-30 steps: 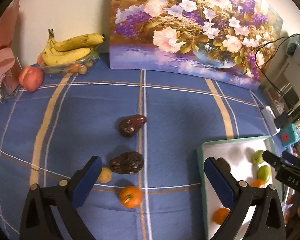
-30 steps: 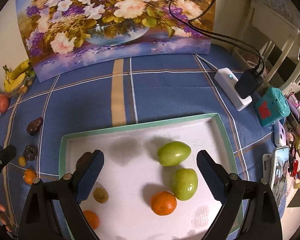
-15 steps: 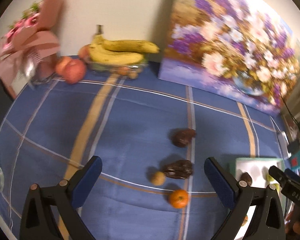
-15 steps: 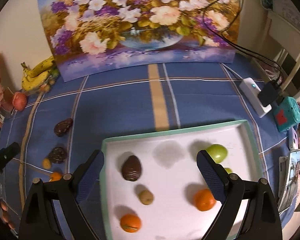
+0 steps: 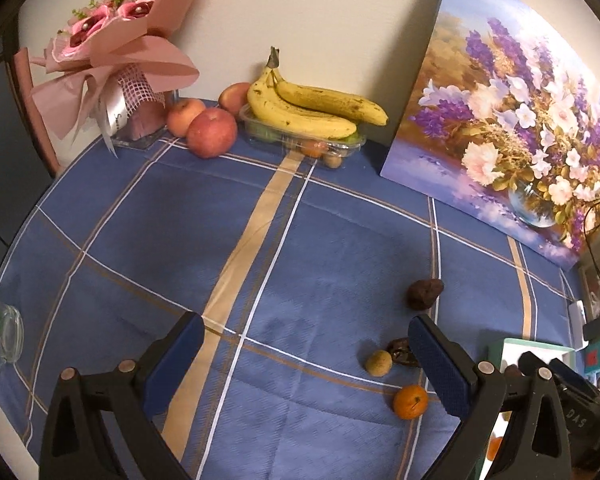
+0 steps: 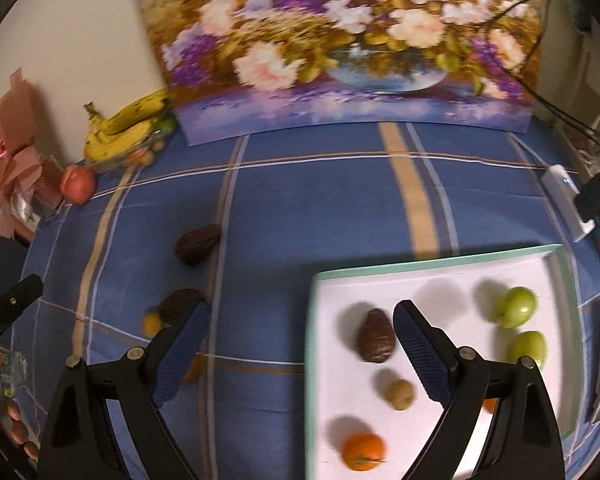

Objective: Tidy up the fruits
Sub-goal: 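Move both open grippers back toward the orange and dried fruits on the tablecloth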

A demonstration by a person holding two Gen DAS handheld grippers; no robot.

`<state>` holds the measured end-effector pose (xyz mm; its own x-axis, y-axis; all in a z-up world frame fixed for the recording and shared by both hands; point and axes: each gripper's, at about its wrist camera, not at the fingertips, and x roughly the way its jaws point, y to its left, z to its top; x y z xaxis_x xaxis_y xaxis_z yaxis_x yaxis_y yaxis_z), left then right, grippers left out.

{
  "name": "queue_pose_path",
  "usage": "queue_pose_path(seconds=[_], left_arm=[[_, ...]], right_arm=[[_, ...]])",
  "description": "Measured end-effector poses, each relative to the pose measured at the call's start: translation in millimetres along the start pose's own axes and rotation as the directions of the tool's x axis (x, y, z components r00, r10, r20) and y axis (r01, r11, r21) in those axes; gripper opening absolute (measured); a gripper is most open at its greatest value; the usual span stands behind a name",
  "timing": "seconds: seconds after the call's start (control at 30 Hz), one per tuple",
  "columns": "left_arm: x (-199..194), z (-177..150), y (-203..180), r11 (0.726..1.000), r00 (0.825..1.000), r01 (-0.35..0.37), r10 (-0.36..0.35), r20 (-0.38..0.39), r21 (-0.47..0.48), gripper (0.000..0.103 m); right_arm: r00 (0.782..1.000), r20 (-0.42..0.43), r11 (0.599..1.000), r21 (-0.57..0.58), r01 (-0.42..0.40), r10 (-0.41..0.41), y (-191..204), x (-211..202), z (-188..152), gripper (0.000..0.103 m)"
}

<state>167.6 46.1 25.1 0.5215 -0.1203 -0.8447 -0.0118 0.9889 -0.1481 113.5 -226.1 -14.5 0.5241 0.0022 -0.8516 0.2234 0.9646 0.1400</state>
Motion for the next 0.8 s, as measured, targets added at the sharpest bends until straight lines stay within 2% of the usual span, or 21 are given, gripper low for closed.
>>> queue_pose_path(seconds=[0.27,0.43,0.63,0.8], left_arm=[[28,-7,-5,0.997,0.994,-0.031,0.038,-0.099,0.075,0.103],[43,-10,0,0.996,0.988,-0.039,0.049,-0.145,0.075,0.103],[47,-9,12,0.997,0.985,-0.046,0.057,-0.163,0.066,0.103],[51,-8,18,0.997,0.983,-0.048,0.057,-0.175,0.052,0.103]], right_arm=[[0.996,-0.064,0.997,-0.040,-0.065,0.062,34,22,-9,0.091],[0.989,-0.117,0.995,-0.048,-0.093,0.087,48,40,-18,0.087],[0.981,-0.168,0.991,-0.079,-0.109,0.095,66,56,-28,0.087],[0.975,-0.205,0.987,-0.114,-0.112,0.087,79,68,-34,0.076]])
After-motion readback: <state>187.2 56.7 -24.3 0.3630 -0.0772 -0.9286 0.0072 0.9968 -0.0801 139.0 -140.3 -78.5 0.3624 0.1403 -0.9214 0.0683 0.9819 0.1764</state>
